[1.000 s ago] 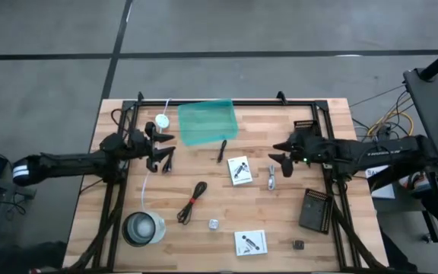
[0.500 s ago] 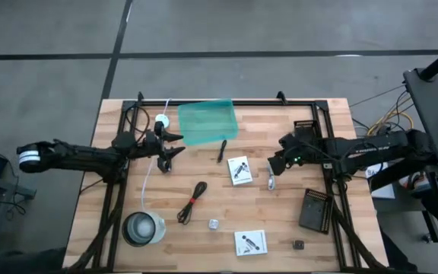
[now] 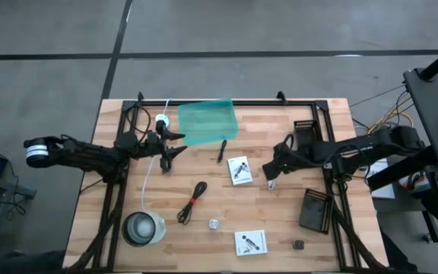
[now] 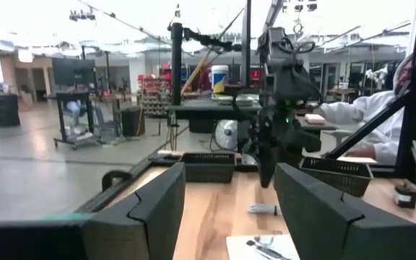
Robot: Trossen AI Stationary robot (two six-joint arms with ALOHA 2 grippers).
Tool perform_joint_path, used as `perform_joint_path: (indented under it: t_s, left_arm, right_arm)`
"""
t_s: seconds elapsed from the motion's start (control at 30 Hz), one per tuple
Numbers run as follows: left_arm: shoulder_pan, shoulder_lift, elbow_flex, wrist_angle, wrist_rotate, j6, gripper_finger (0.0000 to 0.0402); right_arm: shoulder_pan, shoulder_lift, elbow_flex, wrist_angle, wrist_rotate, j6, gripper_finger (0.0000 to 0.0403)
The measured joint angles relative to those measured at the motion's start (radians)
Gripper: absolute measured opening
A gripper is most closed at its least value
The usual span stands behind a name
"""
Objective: Pick and place items into bin
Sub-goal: Put the white charger cable into the blue bin
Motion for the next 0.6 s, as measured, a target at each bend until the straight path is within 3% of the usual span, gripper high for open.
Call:
perform_joint_path:
  t_s: [0.6]
  left_arm:
    - [-0.001, 0.016, 0.000, 0.017, 0.000, 0.004, 0.0198]
  right_arm:
    - [0.010, 0.206, 0.009, 0.016, 0.031, 0.023, 0.0209]
